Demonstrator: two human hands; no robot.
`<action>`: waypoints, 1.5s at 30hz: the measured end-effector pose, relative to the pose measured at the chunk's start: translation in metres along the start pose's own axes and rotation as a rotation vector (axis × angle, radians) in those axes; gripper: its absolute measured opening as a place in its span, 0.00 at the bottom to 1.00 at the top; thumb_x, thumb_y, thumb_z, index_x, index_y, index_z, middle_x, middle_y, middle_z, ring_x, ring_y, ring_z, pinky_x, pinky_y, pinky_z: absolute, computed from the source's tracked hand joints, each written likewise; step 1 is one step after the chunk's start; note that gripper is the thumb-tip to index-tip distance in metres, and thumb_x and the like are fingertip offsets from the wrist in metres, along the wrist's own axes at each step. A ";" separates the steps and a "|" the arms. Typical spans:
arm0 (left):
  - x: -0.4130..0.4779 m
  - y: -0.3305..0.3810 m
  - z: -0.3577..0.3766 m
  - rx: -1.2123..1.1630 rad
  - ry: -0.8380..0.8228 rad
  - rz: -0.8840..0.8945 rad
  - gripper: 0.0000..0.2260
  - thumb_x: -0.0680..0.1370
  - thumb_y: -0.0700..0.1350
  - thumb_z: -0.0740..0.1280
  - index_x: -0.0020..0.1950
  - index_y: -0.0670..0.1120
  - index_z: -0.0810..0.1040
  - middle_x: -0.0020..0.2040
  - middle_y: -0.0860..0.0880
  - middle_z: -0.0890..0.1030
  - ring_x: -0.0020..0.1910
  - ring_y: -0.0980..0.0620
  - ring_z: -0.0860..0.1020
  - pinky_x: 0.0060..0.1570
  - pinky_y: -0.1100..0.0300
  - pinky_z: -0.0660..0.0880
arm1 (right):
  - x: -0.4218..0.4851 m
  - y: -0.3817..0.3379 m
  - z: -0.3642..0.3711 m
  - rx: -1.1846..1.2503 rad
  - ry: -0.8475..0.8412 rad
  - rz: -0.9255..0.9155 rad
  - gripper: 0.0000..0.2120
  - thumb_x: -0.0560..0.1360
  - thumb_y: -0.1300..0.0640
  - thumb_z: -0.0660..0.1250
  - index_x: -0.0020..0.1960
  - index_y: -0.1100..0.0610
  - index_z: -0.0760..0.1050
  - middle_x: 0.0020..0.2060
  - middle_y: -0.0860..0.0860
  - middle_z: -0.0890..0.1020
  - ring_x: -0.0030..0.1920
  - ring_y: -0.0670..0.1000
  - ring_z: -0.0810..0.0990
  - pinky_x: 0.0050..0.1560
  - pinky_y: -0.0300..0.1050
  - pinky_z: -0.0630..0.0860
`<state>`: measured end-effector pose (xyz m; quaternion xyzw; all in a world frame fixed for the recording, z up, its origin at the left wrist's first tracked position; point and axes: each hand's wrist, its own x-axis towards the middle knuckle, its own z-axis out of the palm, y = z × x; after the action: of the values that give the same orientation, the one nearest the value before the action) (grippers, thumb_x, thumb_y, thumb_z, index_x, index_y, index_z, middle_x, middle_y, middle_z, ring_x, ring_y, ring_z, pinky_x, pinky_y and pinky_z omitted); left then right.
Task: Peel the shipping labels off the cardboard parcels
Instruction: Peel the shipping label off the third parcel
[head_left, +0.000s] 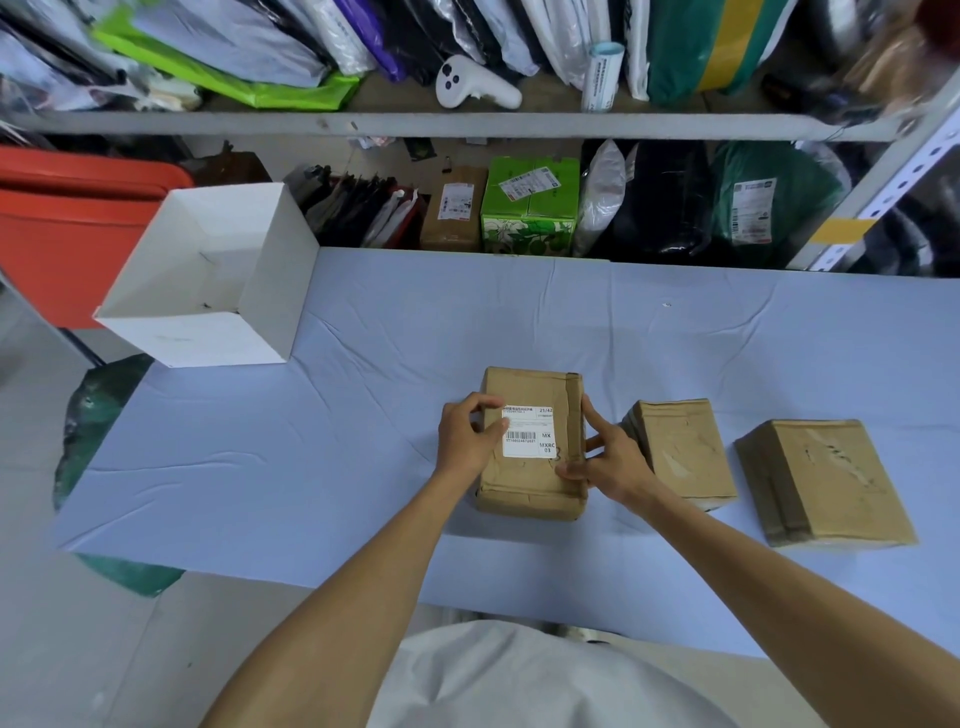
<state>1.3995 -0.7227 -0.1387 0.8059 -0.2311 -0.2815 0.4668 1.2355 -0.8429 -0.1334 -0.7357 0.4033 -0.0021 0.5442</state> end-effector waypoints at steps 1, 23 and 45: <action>0.000 0.000 0.001 -0.001 0.019 0.008 0.10 0.73 0.41 0.72 0.49 0.55 0.79 0.58 0.48 0.75 0.50 0.58 0.75 0.52 0.65 0.73 | 0.000 0.000 0.000 -0.004 0.003 0.000 0.49 0.69 0.63 0.75 0.76 0.41 0.47 0.45 0.42 0.76 0.50 0.53 0.79 0.47 0.46 0.81; 0.007 0.012 0.020 0.198 0.181 -0.036 0.03 0.78 0.40 0.66 0.47 0.42 0.79 0.53 0.46 0.74 0.48 0.48 0.78 0.49 0.59 0.73 | -0.002 0.001 0.004 -0.007 0.029 0.003 0.49 0.69 0.62 0.75 0.77 0.41 0.47 0.46 0.41 0.75 0.51 0.52 0.78 0.43 0.39 0.78; 0.008 0.005 0.004 0.015 0.063 0.045 0.08 0.71 0.39 0.74 0.44 0.51 0.79 0.53 0.46 0.76 0.52 0.51 0.77 0.49 0.69 0.72 | -0.003 -0.001 0.001 0.008 0.009 0.002 0.49 0.69 0.61 0.75 0.77 0.41 0.48 0.46 0.43 0.77 0.49 0.52 0.80 0.45 0.43 0.80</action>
<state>1.4024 -0.7322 -0.1377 0.8125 -0.2364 -0.2438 0.4738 1.2343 -0.8404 -0.1320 -0.7329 0.4066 -0.0064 0.5454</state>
